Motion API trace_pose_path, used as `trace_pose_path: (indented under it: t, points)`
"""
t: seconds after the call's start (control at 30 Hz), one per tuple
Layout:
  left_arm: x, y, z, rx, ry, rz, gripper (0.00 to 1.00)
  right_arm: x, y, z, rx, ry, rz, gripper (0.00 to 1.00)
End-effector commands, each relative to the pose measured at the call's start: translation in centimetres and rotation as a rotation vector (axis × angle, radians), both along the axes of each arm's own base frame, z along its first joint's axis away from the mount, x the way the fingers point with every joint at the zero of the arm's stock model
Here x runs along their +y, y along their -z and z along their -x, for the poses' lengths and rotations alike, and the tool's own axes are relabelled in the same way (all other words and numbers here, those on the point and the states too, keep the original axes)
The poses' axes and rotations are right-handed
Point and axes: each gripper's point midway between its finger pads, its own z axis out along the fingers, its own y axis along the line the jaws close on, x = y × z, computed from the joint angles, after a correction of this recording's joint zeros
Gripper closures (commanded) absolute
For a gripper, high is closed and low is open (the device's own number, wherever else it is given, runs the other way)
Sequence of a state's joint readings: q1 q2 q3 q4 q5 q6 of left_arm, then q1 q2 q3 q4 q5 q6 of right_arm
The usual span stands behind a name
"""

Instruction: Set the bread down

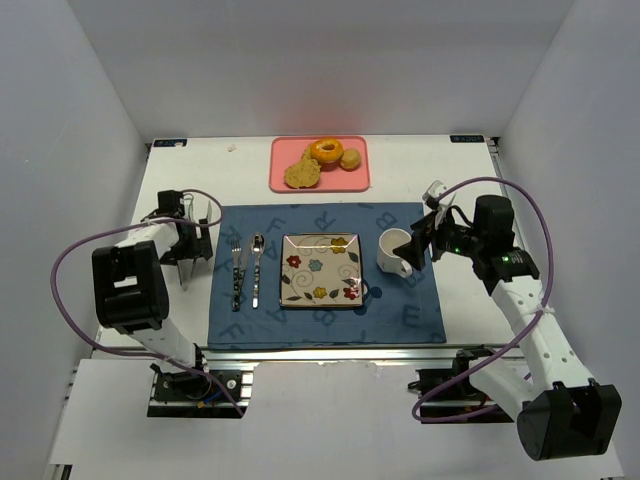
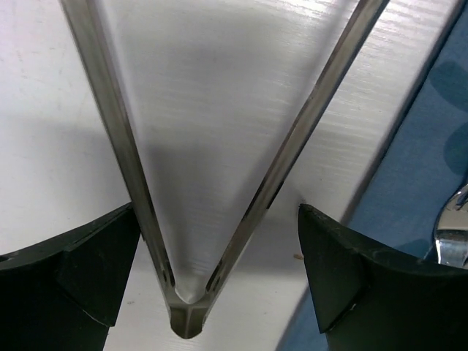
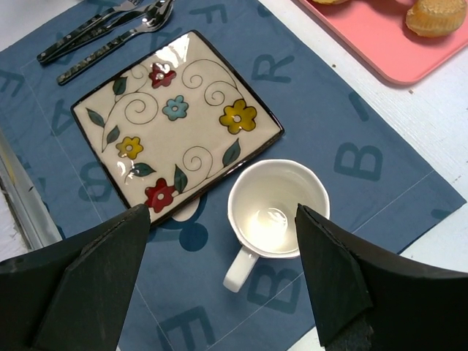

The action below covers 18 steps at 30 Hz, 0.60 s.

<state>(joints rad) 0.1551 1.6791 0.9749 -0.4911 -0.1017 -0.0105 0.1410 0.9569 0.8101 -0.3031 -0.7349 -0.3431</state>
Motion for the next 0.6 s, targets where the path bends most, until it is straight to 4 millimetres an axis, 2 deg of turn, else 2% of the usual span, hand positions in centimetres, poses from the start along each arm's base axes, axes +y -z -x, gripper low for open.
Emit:
trace_pose_path:
  t: [0.0,0.23,0.37,0.4,0.47,0.5,0.57]
  points:
    - [0.6,-0.9,-1.8,-0.056,-0.006,-0.013,0.04,-0.3,-2.2,-1.3,-0.062,0.025,-0.010,0.15]
    - [1.3,-0.4,-2.0,-0.060,-0.034,0.019,0.15,-0.9,-2.3,-1.7,-0.048,0.045,-0.015,0.15]
    - [1.0,0.2,-2.0,-0.055,-0.045,0.075,0.41,-1.0,-2.4,-1.8,-0.048,0.048,-0.017,0.15]
    - [1.1,0.3,-2.1,-0.053,-0.050,0.083,0.55,-1.1,-2.3,-1.9,-0.048,0.051,-0.016,0.15]
    - [1.2,0.1,-2.1,-0.048,-0.057,0.094,0.67,-1.2,-2.4,-1.8,-0.049,0.049,-0.016,0.15]
    - [0.9,-0.4,-2.5,-0.064,-0.045,0.121,0.77,-1.2,-2.3,-1.9,-0.046,0.051,-0.017,0.15]
    - [0.7,-1.4,-2.8,-0.080,-0.032,0.132,0.88,-1.2,-2.4,-1.8,-0.047,0.050,-0.019,0.15]
